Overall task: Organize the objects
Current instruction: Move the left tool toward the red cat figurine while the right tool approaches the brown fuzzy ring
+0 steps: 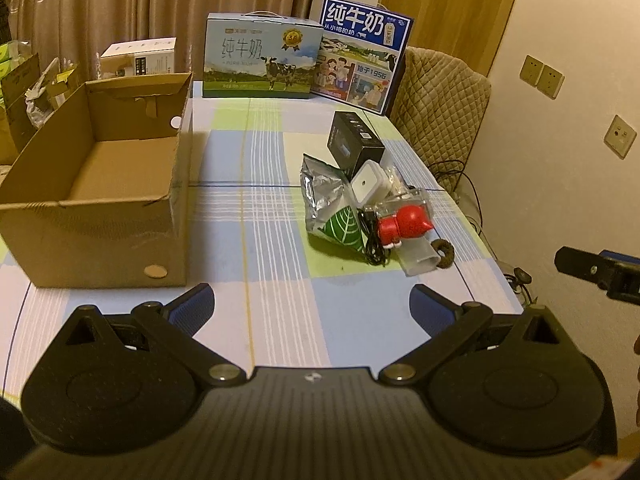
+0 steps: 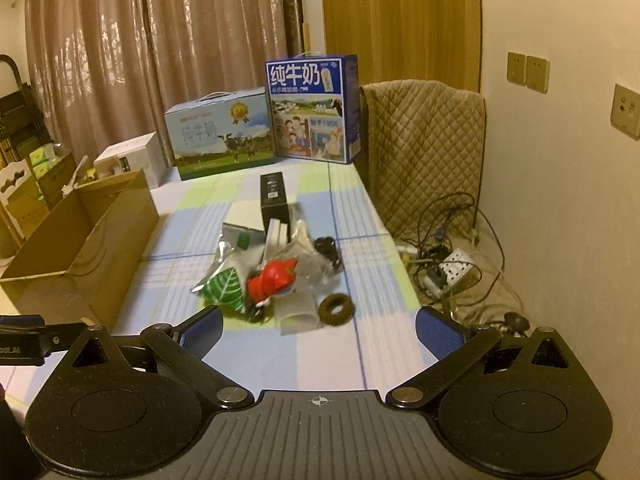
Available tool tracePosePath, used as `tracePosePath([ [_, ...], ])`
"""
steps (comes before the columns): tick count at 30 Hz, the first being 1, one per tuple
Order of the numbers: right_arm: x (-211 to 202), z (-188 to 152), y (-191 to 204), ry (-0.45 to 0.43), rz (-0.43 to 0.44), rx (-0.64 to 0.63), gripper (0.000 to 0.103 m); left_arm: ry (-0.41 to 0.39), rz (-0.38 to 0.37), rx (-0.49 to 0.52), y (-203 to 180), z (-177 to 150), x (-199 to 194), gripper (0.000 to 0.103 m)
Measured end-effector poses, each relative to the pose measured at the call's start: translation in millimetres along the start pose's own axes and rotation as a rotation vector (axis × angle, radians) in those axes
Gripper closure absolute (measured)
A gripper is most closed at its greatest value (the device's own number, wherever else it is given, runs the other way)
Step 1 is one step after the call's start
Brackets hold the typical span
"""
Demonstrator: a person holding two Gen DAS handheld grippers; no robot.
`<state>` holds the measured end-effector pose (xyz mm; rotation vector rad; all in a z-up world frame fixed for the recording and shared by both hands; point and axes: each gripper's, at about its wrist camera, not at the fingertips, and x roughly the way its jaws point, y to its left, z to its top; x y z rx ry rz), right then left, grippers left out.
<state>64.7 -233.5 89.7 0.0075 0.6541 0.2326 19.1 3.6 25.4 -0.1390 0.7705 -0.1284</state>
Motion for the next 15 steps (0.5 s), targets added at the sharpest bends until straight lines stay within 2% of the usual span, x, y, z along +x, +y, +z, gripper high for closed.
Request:
tracePosePath([
  [5,24,9,-8,0.008,0.018,-0.009,0.004,0.011,0.001,0.024,-4,13,24,0.001],
  [8,41,11,-12,0.027,0.032,-0.002,0.014,0.029,-0.001,0.041,-8,20,42,0.001],
  [10,52,12,-15,0.039,0.034,0.006,0.017,0.035,-0.002,0.055,-11,23,54,0.002],
  [15,83,11,-25,0.084,0.035,0.018,0.027,0.051,-0.054,0.119,-22,30,87,0.01],
])
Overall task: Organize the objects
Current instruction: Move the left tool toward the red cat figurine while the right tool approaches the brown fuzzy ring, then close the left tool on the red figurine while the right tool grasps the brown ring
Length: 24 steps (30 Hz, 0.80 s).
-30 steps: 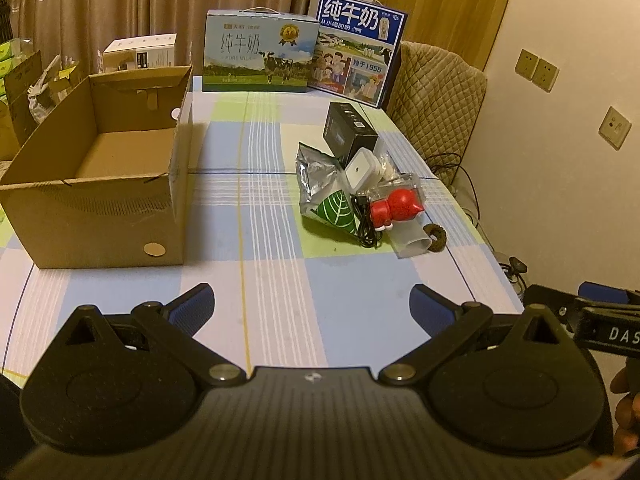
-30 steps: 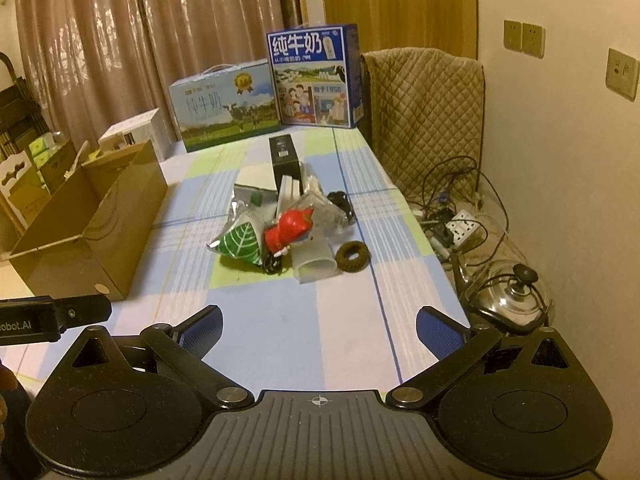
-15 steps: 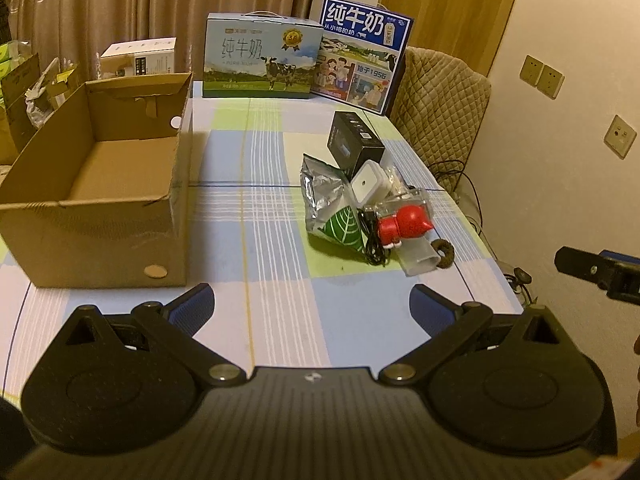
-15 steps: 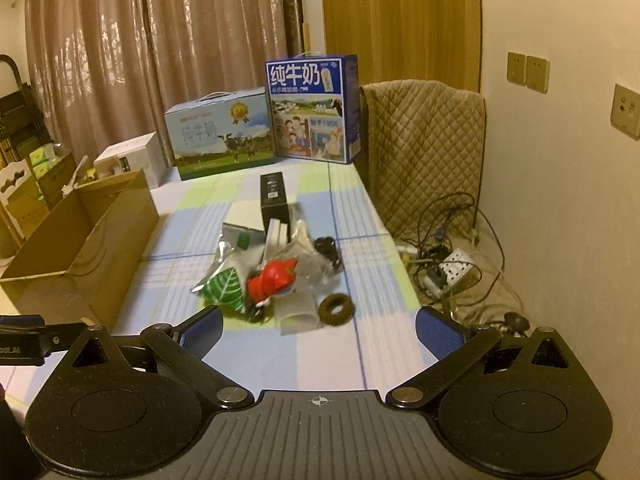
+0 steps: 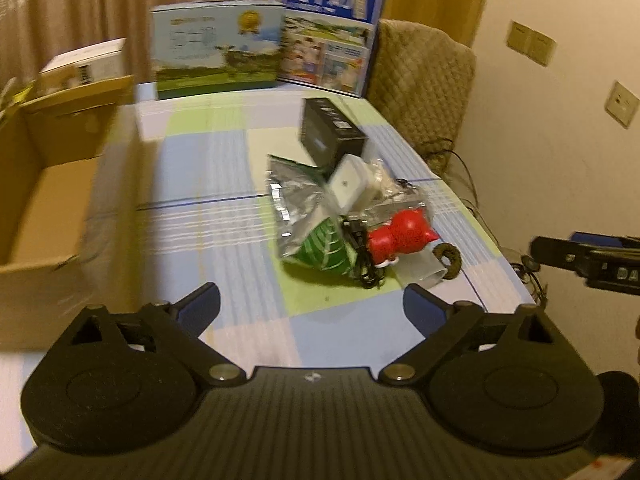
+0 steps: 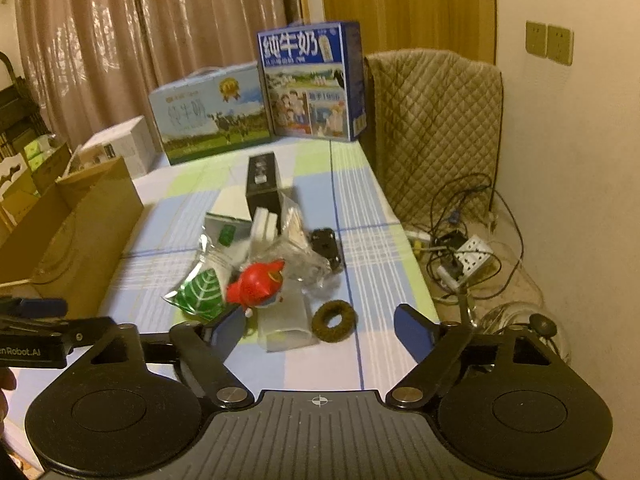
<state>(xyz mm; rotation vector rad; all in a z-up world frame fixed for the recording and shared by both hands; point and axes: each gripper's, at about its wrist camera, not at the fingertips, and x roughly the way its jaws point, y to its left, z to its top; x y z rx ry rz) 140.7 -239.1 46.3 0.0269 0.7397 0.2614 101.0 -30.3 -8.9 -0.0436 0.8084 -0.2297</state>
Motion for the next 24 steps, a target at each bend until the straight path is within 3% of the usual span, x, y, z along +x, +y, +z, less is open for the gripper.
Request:
tracePosePath([
  [7,44,2,-20,0.089,0.022,-0.001,0.04,0.012,-0.116,0.129,-16,20,52,0.017],
  [11,71,3,-28,0.146,0.03,-0.023,0.045,0.011,-0.164,0.227,-28,30,77,0.026],
  [15,95,6,-33,0.179,0.021,-0.037,0.056,0.019,-0.215,0.325,-38,33,101,0.037],
  [24,135,3,-38,0.229,0.033,-0.039,0.063,0.043,-0.292,0.531,-53,35,137,0.053],
])
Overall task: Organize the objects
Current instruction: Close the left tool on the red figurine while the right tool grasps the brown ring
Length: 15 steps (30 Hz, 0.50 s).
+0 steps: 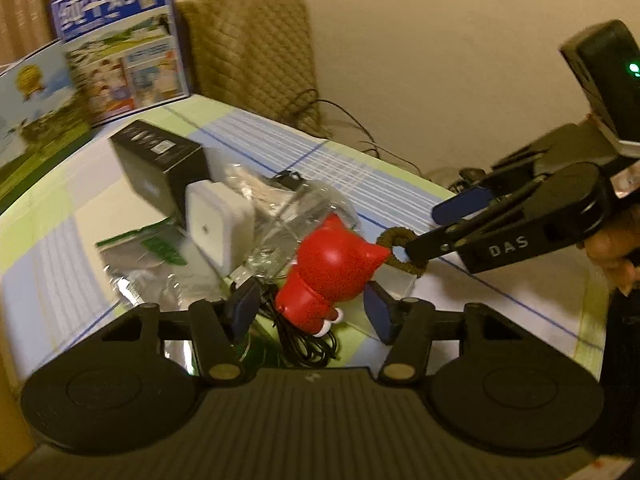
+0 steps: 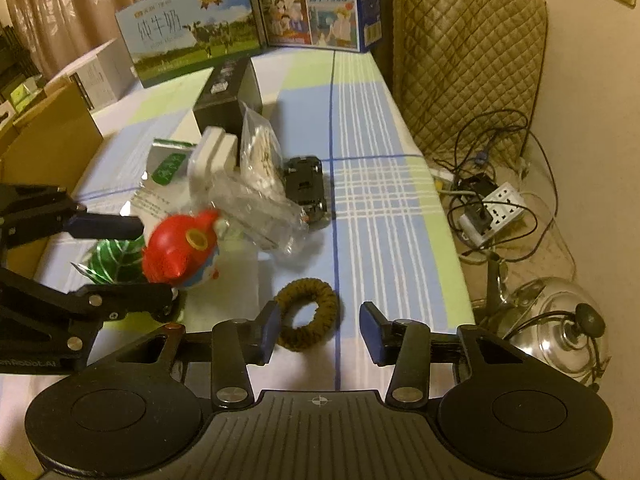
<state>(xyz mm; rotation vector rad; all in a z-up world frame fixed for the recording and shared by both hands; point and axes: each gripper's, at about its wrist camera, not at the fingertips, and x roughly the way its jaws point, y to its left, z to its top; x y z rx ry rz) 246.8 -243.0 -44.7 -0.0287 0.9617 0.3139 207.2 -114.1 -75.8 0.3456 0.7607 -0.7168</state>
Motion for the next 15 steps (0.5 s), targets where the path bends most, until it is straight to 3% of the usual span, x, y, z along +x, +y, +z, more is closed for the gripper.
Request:
tracePosePath([
  [4,8,-2,-4,0.006,0.006,0.016,0.069,0.02,-0.013,0.098,-4,3,13,0.057],
  [9,13,-5,-3,0.005,-0.01,0.002,0.094,0.021,-0.04,0.117,0,4,21,0.059],
  [11,13,-6,-2,0.0,-0.02,-0.003,0.096,0.027,-0.035,0.112,1,3,22,0.066],
  [15,8,-7,-4,-0.018,-0.038,0.02,0.097,0.038,-0.033,0.047,3,0,19,0.067],
])
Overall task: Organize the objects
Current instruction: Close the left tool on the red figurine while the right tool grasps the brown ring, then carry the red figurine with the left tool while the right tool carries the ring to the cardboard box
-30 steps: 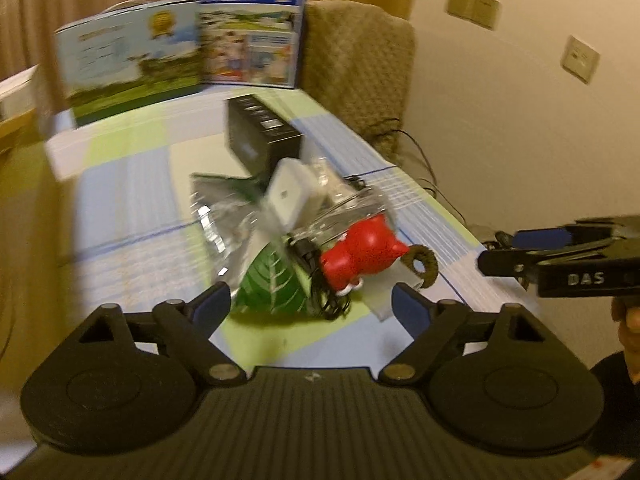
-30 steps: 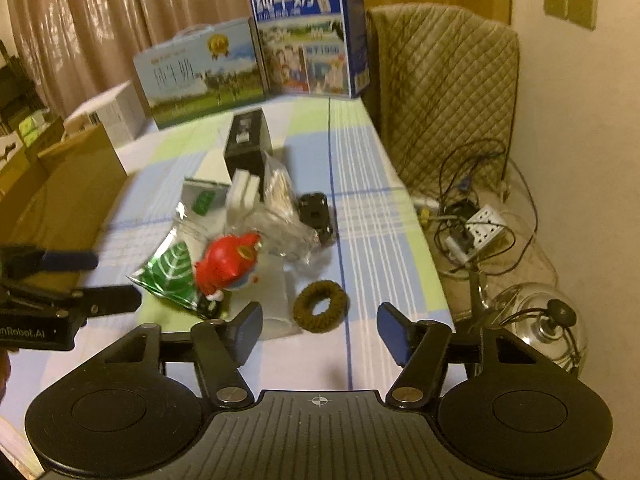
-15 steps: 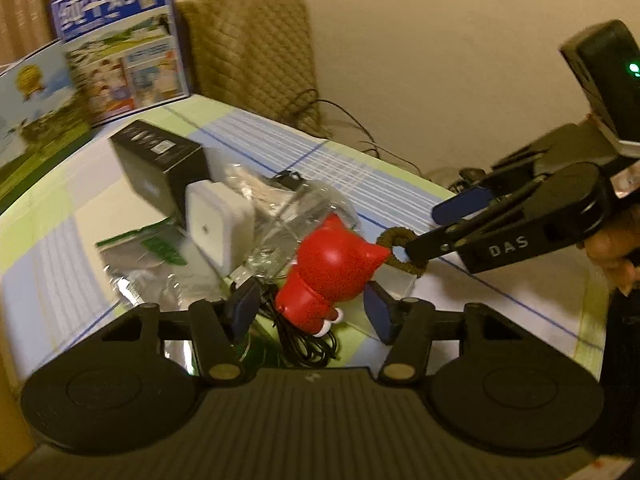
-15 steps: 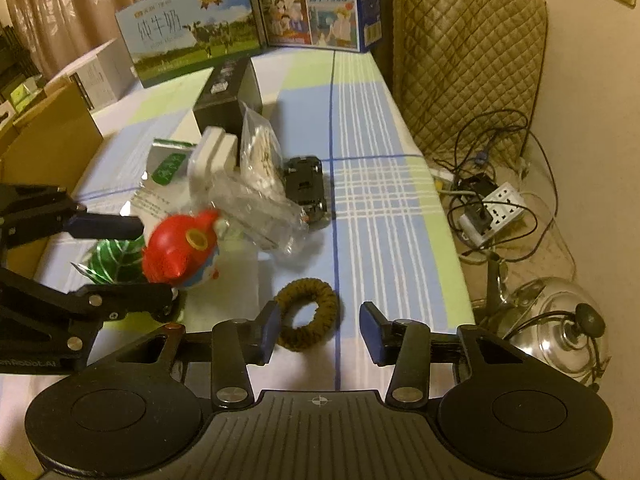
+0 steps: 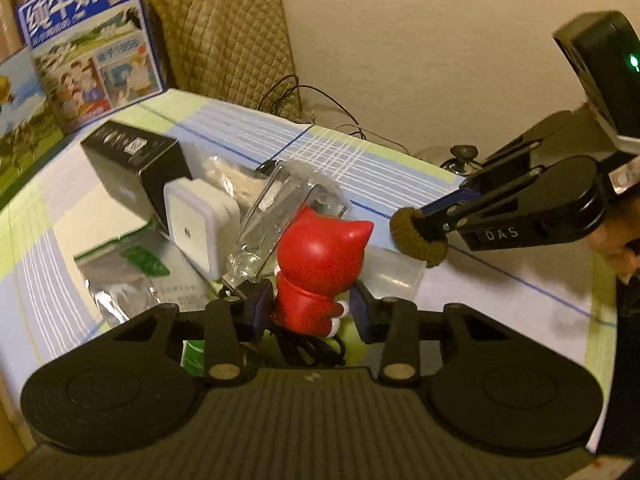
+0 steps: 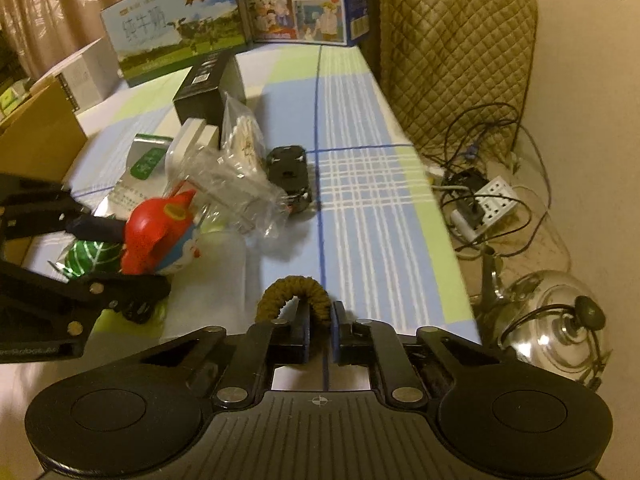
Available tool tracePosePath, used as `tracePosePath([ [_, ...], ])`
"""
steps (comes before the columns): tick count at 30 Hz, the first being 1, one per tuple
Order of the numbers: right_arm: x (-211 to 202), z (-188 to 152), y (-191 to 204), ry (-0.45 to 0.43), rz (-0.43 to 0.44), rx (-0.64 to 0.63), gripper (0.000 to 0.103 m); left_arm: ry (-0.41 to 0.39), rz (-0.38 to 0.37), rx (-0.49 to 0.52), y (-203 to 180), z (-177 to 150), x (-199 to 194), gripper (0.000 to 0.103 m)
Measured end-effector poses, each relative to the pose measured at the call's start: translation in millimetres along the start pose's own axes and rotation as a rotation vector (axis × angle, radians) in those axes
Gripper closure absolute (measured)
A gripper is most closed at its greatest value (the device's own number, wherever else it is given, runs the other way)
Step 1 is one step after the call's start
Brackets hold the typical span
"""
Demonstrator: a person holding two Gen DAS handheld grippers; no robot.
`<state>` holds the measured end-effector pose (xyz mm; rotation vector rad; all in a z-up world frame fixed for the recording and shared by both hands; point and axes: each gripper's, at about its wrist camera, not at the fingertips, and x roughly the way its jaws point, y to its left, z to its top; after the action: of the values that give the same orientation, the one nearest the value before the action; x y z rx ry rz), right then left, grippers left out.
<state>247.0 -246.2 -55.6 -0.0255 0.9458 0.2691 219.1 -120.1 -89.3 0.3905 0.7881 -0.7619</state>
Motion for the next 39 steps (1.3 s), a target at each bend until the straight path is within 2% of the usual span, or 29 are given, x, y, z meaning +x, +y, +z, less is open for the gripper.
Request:
tracePosePath([
  [6,-19,-5,2,-0.023,-0.008,0.044,0.097,-0.002,-0.001,-0.094,-5,-15,-16,0.067],
  [13,-43,-21,20,-0.021,0.021,0.082,0.097,-0.012,-0.002,-0.23,-14,-40,-49,0.068],
  [14,-47,-23,23,-0.021,0.024,0.084,0.097,-0.013,-0.001,-0.248,-15,-44,-54,0.075],
  [15,-51,-25,27,-0.022,0.029,0.085,0.097,-0.017,-0.002,-0.264,-17,-47,-59,0.102],
  [18,-65,-27,41,-0.032,0.042,0.072,0.097,-0.015,0.041,-0.308,-20,-53,-77,0.103],
  [25,-92,-31,60,-0.076,0.039,0.058,0.097,-0.032,0.093,-0.297,-31,-68,-105,0.103],
  [28,-98,-31,60,-0.081,0.044,0.08,0.097,-0.037,0.083,-0.294,-35,-65,-102,0.086],
  [29,-99,-31,60,-0.086,0.045,0.081,0.097,-0.037,0.08,-0.277,-38,-62,-99,0.076],
  [30,-99,-32,60,-0.086,0.044,0.077,0.097,-0.038,0.077,-0.256,-41,-60,-96,0.072],
  [37,-89,-40,45,-0.065,0.046,0.12,0.097,0.005,0.095,-0.158,-57,-55,-57,0.06],
  [39,-87,-40,41,-0.059,0.045,0.125,0.097,0.005,0.112,-0.132,-59,-55,-48,0.052],
])
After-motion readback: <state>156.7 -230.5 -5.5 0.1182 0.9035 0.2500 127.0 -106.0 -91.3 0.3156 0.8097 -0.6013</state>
